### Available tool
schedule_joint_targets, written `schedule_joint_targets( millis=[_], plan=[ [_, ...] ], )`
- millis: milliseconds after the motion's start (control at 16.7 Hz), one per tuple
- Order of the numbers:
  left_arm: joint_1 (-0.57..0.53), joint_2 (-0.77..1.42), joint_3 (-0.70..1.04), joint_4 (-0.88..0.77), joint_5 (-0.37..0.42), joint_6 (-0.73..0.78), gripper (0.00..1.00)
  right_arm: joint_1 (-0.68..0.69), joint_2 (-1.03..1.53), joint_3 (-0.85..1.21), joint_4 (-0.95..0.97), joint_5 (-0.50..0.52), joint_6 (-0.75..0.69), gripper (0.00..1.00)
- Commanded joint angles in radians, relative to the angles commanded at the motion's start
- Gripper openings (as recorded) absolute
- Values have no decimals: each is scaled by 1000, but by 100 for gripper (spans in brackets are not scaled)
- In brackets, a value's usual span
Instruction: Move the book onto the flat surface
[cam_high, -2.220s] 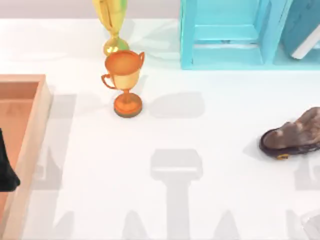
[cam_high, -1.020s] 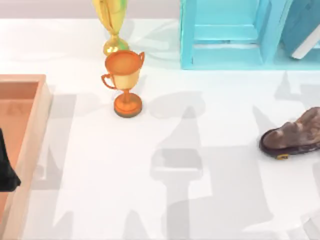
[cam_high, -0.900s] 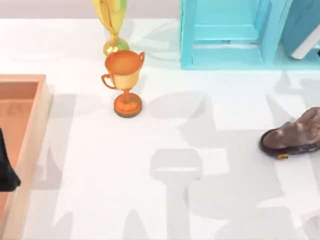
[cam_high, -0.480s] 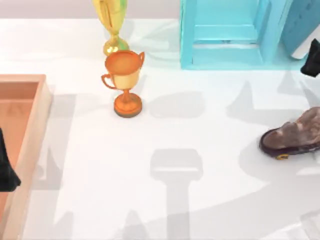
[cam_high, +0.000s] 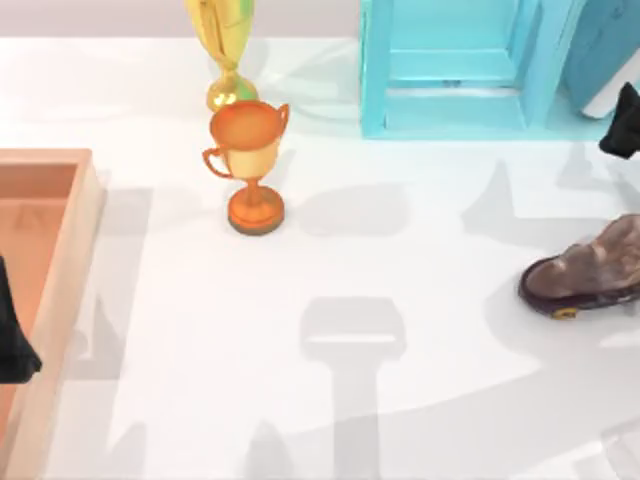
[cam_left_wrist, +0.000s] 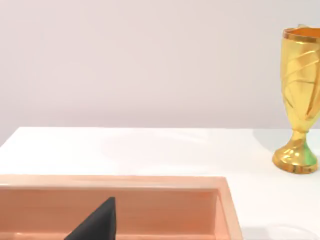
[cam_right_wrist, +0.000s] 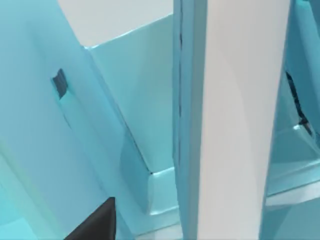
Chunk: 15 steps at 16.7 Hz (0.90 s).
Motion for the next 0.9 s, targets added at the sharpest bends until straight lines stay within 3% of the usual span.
schedule_joint_targets(
  millis=[900],
  plan=[
    [0,0,0,0,0,0,100,13,201,477,-272,19,-1,100]
  ],
)
